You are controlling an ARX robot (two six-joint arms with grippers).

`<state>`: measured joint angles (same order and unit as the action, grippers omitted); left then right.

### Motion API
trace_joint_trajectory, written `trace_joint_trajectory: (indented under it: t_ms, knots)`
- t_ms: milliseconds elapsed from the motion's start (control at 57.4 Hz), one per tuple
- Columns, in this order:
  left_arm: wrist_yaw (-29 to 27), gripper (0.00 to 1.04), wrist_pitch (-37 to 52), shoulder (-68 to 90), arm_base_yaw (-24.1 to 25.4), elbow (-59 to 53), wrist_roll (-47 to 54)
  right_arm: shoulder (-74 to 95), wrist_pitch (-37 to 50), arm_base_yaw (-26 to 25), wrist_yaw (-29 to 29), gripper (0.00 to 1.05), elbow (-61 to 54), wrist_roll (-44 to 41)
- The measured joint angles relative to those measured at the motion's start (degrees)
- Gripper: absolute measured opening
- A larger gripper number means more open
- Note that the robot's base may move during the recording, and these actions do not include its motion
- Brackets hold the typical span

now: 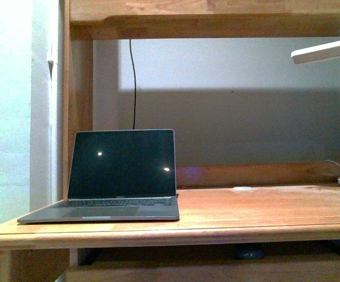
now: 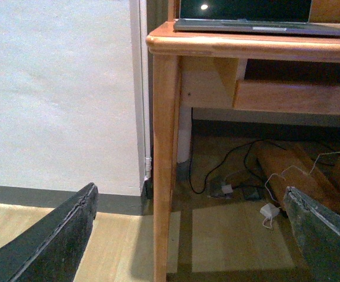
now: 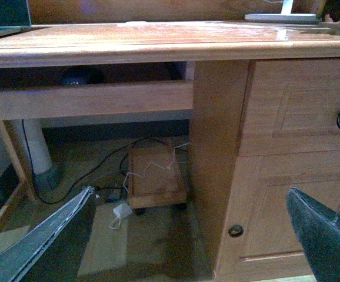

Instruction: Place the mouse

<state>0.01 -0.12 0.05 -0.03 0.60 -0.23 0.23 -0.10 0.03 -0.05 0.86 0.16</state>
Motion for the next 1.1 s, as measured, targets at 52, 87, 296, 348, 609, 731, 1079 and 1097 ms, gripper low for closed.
trace_joint_trajectory:
  t_ms: [52, 87, 296, 348, 609, 731, 1079, 1097]
  knots:
    - [-0.8, 0.97, -0.9, 0.4, -0.3, 0.2, -2.1, 0.0, 0.0, 0.0, 0.0, 0.97, 0.0, 0.0]
    - [-1.9, 0.97, -1.9, 2.1, -1.3, 0.6, -5.3, 0.0, 0.0, 0.0, 0.0, 0.97, 0.0, 0.0]
    - [11.0, 0.97, 12.6, 23.1, 6.9, 3.5, -9.6, 0.0, 0.0, 0.0, 0.0, 0.97, 0.0, 0.0]
    - [14.7, 0.97, 18.4, 30.5, 10.0, 5.9, -7.5, 0.0, 0.0, 0.0, 0.0, 0.97, 0.0, 0.0]
    - [17.9, 0.97, 39.1, 67.4, 9.5, 22.3, 15.9, 0.0, 0.0, 0.0, 0.0, 0.97, 0.0, 0.0]
    - [17.1, 0.97, 45.6, 83.7, 5.0, 31.3, 31.0, 0.0, 0.0, 0.0, 0.0, 0.97, 0.0, 0.0]
    - [20.6, 0.97, 48.4, 107.7, -2.1, 48.0, 55.1, 0.0, 0.0, 0.0, 0.0, 0.97, 0.0, 0.0]
    - [21.0, 0.97, 48.2, 108.5, -2.4, 48.7, 56.1, 0.0, 0.0, 0.0, 0.0, 0.97, 0.0, 0.0]
